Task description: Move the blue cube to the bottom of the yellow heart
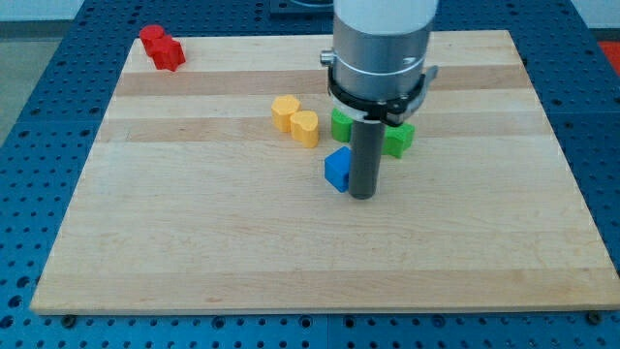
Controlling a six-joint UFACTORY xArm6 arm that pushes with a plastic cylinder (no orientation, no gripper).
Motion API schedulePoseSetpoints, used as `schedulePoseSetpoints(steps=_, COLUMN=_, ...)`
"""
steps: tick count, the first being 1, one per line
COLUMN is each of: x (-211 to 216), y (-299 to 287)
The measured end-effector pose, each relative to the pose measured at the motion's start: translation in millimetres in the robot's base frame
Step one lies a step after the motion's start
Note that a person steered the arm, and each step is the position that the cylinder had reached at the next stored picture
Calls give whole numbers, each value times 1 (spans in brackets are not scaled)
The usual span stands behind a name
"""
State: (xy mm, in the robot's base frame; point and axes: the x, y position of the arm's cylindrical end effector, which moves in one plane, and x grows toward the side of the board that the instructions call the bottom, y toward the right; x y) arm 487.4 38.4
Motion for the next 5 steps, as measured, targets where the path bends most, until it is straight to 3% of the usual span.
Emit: schedulePoseSetpoints(steps=5, x=-29, y=-22)
